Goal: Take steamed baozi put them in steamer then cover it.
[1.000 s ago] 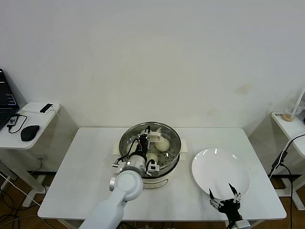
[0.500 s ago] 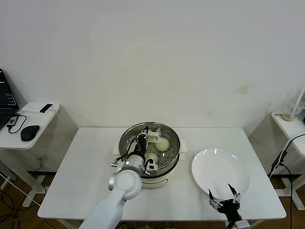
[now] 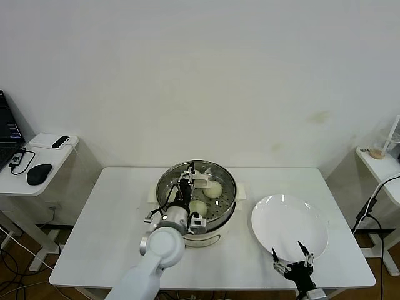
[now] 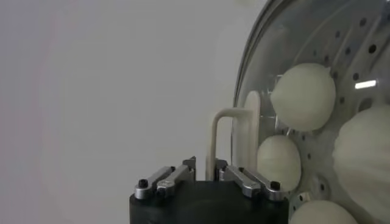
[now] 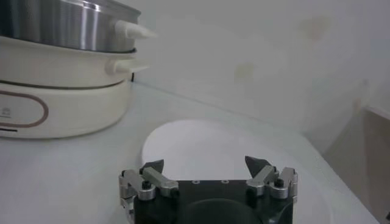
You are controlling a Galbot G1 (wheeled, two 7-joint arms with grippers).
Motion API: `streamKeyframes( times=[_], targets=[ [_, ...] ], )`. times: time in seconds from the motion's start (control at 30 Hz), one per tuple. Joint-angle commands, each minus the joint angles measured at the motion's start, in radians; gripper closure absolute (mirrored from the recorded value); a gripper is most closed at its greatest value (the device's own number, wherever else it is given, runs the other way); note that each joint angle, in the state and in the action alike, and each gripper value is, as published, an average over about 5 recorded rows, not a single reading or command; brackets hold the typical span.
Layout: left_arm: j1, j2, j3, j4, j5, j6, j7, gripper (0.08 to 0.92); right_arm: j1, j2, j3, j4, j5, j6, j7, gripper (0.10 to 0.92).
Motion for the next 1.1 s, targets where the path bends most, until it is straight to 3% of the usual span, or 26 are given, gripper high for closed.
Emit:
streamKeyframes(
  times=[0.03, 0.3, 0.47, 0.6, 0.67, 0.9, 1.1],
  targets=[
    [0.157, 0.053, -0.036, -0.18, -0.08, -0.037, -0.066, 0.534, -0.003, 0.001, 0.0, 0.0, -0.004, 0.001, 0.002, 0.203],
    [0.321, 0.152, -0.089, -0.366, -0.381, -0.073, -0.145, 0.3, -0.007, 0.001, -0.001, -0.003, -0.01, 0.003, 0.003, 0.203],
    [0.494, 0.155, -0.175, -0.419, -0.675, -0.209, -0.29, 0.191, -0.014, -0.002, -0.001, 0.01, -0.007, 0.002, 0.001, 0.203],
    [0.636, 0.103, -0.329, -0.349, -0.921, -0.49, -0.423, 0.178, -0.028, -0.01, 0.001, 0.031, 0.007, 0.005, -0.003, 0.203],
    [0.699, 0.084, -0.394, -0.329, -1.033, -0.559, -0.473, 0.177, -0.036, -0.018, -0.005, 0.042, 0.021, 0.007, -0.005, 0.203],
    [0.85, 0.025, -0.514, -0.334, -1.448, -0.586, -0.527, 0.177, -0.083, -0.058, -0.045, 0.077, 0.091, 0.016, 0.003, 0.203],
    [0.912, -0.008, -0.556, -0.287, -1.558, -0.614, -0.54, 0.177, -0.126, -0.09, -0.083, 0.093, 0.163, 0.037, 0.021, 0.203]
  ],
)
